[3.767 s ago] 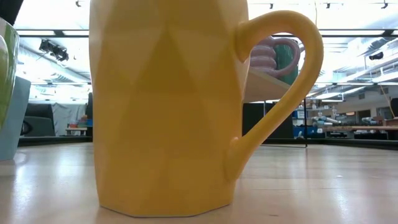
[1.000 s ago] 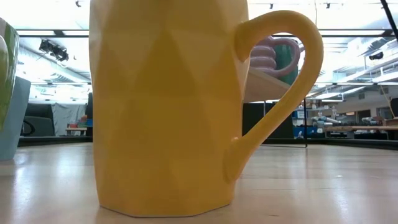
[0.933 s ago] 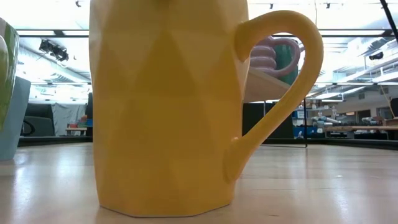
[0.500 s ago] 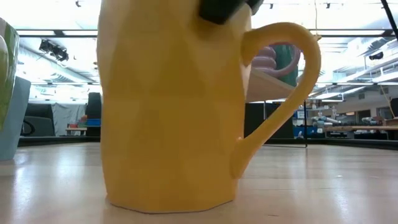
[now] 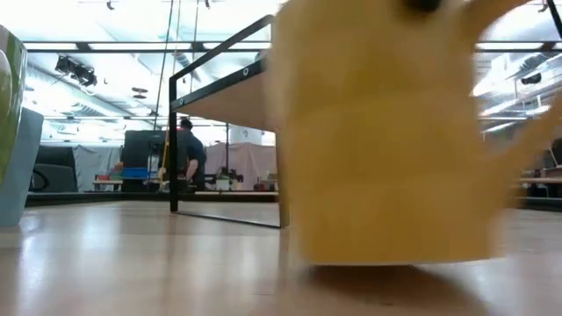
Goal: Place coffee mugs
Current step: Put the yellow mug on the shelf
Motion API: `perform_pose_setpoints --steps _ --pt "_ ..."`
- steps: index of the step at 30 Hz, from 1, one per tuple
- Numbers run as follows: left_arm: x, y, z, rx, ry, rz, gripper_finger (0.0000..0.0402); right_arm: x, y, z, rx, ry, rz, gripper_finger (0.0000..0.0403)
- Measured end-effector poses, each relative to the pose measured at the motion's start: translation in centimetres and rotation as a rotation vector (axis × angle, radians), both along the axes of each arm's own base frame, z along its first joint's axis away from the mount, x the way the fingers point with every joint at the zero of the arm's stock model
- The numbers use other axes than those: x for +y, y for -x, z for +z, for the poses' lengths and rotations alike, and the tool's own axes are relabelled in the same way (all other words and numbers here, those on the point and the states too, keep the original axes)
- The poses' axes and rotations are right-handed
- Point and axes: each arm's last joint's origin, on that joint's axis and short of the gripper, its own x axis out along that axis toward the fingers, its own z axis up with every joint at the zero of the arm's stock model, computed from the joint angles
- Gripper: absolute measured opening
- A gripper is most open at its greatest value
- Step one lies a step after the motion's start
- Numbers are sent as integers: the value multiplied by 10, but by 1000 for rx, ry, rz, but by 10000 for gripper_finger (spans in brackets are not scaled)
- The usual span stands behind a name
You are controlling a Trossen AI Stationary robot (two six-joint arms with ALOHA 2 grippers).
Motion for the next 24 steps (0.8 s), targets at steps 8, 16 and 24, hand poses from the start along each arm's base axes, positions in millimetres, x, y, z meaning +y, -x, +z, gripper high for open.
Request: perform_pose_setpoints --steps 8,16,24 --pt "0 1 -1 2 28 22 172 -5 32 27 94 111 -32 37" --pt "0 1 -2 -4 41 32 172 -24 53 61 92 209 -49 37" --pt "0 1 -2 -13 57 44 172 -60 78 111 10 325 -135 37"
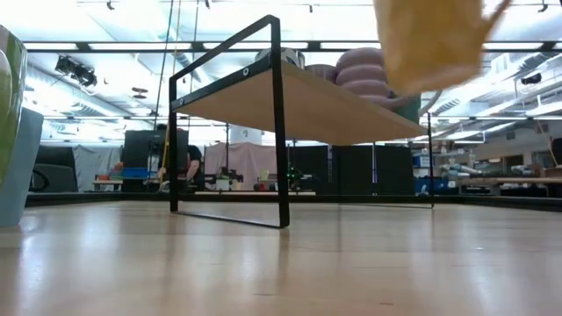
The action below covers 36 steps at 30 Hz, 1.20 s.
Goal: Place coffee mugs
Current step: Put the yellow mug on the shelf
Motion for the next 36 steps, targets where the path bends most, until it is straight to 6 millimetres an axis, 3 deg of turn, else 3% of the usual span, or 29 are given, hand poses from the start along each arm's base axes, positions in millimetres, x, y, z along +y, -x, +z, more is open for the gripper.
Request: perform_pose_setpoints --steps 6,11,25,36 --pt "0 -1 0 -19 35 27 172 -31 15 39 -148 20 -56 37" --pt "0 -1 0 -35 52 40 172 -58 16 55 -213 85 -50 36" --pt "0 -2 2 -70 71 52 172 -125 -18 51 -202 132 -39 36" --pt "0 -2 2 -74 76 60 172 -147 -26 50 -215 42 -111 36"
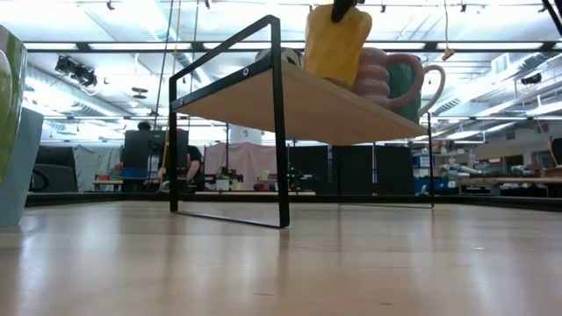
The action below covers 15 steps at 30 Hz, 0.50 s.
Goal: Place coffee mugs
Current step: Put the yellow mug on the shelf
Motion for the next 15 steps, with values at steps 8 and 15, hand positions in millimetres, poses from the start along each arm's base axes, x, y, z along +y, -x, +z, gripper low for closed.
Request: perform_pose_setpoints --steps 8,15 --pt "0 0 0 -3 4 4 172 1 -6 -21 35 -15 2 37" --pt "0 0 0 0 0 0 172 1 -9 -31 36 8 -16 40"
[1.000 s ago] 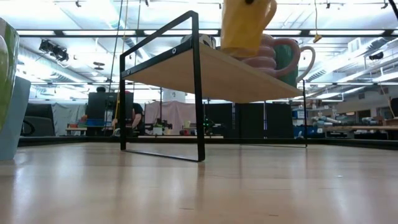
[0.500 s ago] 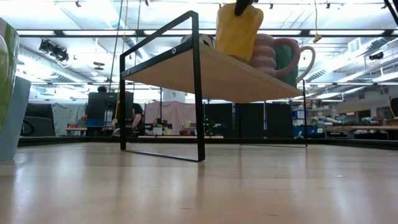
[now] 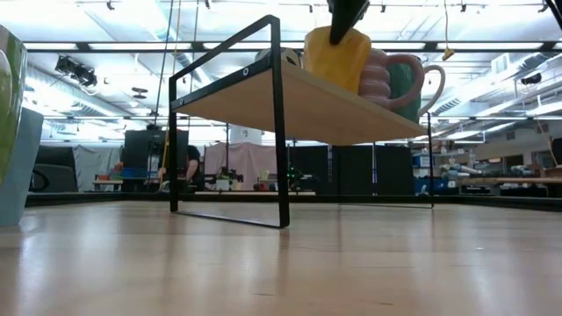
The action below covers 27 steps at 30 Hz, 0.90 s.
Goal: Place coffee mugs
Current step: Put the yellow mug on the shelf, then put the blue mug on the shelf
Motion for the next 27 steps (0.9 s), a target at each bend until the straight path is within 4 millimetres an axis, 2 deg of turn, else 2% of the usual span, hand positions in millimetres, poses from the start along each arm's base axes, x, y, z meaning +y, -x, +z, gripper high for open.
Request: perform_pose_setpoints --steps 12,20,27 --pt "0 0 0 5 -8 -6 172 -1 -1 -2 -11 -4 -20 63" --pt "0 -2 -1 18 -20 -21 172 -1 -2 -2 -17 -5 -36 101" --pt "-5 -3 -4 35 106 -156 172 -1 -2 9 -64 -11 -55 136"
